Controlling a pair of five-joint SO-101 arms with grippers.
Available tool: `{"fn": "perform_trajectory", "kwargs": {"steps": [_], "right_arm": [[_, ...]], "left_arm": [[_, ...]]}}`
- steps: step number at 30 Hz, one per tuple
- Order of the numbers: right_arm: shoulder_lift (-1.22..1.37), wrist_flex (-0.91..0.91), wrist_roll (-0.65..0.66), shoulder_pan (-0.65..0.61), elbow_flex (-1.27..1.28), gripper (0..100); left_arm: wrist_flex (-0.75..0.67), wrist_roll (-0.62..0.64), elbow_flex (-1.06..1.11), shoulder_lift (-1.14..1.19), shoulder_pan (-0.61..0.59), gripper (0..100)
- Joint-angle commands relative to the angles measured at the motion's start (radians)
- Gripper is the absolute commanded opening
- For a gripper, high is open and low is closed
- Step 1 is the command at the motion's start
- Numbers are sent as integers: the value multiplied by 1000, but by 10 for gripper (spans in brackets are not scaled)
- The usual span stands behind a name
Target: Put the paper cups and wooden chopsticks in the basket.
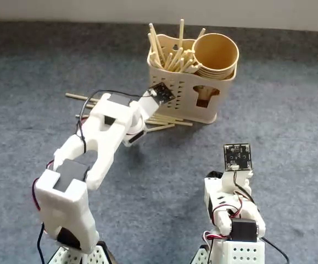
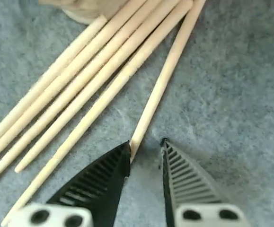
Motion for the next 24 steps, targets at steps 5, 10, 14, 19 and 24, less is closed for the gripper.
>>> {"fn": "perform_trajectory", "kwargs": {"steps": [5, 10, 14, 19, 24], "right_arm": [[-12, -19, 12, 10, 96, 5], [-12, -19, 12, 10, 96, 5], [-12, -19, 12, 10, 96, 5], [-12, -19, 12, 10, 96, 5], [-12, -19, 12, 10, 96, 5]], "left_arm": [[-5, -6, -61, 10, -25, 115], [37, -6, -61, -7, -25, 115], [94, -6, -56, -35, -25, 114], [198, -6, -56, -85, -24, 74], [273, -5, -56, -130, -39, 46]]}}
